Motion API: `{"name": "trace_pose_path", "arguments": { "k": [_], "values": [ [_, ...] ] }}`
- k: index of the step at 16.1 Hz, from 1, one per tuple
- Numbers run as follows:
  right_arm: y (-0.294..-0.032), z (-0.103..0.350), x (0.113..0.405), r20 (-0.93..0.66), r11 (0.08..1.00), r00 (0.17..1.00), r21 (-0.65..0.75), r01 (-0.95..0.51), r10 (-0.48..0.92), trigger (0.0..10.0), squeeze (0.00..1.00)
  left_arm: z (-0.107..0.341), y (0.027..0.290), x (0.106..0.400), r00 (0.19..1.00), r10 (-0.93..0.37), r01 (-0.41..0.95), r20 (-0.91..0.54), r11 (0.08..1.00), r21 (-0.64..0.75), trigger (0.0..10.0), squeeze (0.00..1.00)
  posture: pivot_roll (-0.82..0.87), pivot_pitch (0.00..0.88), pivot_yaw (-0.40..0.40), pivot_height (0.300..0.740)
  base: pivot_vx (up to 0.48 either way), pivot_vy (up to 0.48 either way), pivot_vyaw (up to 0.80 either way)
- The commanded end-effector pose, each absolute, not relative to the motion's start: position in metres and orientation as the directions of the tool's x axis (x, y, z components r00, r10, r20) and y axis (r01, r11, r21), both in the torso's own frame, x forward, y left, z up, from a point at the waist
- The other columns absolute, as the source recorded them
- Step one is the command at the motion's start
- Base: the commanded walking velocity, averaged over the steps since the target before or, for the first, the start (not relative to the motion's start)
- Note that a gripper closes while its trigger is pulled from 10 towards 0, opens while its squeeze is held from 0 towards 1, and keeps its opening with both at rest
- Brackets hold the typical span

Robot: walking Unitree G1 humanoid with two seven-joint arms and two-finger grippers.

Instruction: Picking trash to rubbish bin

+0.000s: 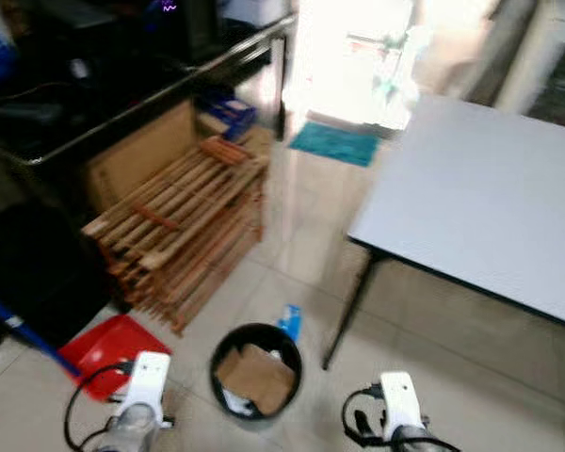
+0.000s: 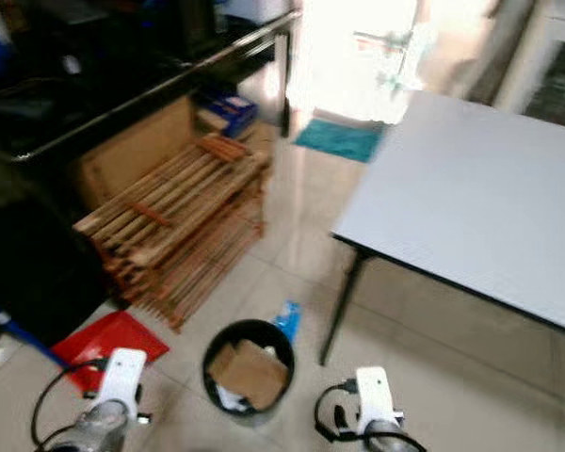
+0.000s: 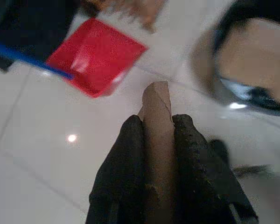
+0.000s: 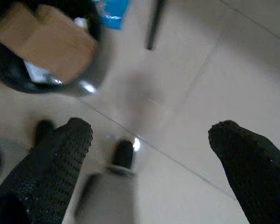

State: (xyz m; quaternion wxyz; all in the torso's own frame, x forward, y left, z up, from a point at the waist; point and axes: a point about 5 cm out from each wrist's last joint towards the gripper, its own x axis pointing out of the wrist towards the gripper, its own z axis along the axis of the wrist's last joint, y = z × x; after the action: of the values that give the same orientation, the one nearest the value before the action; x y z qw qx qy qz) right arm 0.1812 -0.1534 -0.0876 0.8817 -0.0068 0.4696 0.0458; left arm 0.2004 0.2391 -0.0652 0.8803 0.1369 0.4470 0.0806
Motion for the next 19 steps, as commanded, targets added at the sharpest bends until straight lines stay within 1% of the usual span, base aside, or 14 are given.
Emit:
{"name": "trace_pose_path", "arguments": {
  "k": [1, 8, 12, 16, 19],
  "values": [
    [-0.153, -0.086, 0.184, -0.825, 0.996, 0.56, 0.028, -0.088, 0.073, 10.0, 0.0, -0.065, 0.237, 0.202, 0.586, 0.26, -0.022, -0.767, 0.952, 0.306, 10.0, 0.0, 0.02, 0.069, -0.026, 0.74, 0.442, 0.0, 0.0],
    [-0.151, -0.087, 0.184, -0.827, 0.995, 0.557, 0.032, -0.093, 0.079, 10.0, 0.0, -0.064, 0.236, 0.204, 0.593, 0.258, -0.021, -0.762, 0.952, 0.307, 10.0, 0.0, 0.02, 0.08, -0.026, 0.74, 0.442, 0.0, 0.0],
    [-0.15, -0.084, 0.188, -0.818, 0.993, 0.567, 0.041, -0.113, 0.098, 10.0, 0.0, -0.063, 0.232, 0.208, 0.611, 0.235, -0.019, -0.756, 0.959, 0.283, 10.0, 0.0, 0.01, 0.086, -0.027, 0.74, 0.0, 0.0, 0.0],
    [-0.146, -0.077, 0.201, -0.794, 0.981, 0.589, 0.043, -0.19, 0.149, 10.0, 0.0, -0.056, 0.222, 0.224, 0.646, 0.169, 0.041, -0.745, 0.966, 0.254, 10.0, 0.0, 0.0, 0.103, -0.032, 0.74, 0.0, 0.0, 0.0],
    [-0.141, -0.07, 0.213, -0.769, 0.965, 0.602, 0.069, -0.254, 0.213, 10.0, 0.0, -0.045, 0.213, 0.242, 0.686, 0.129, 0.068, -0.716, 0.969, 0.239, 10.0, 0.0, -0.02, 0.123, -0.041, 0.74, 0.0, 0.0, 0.0]
  ]
}}
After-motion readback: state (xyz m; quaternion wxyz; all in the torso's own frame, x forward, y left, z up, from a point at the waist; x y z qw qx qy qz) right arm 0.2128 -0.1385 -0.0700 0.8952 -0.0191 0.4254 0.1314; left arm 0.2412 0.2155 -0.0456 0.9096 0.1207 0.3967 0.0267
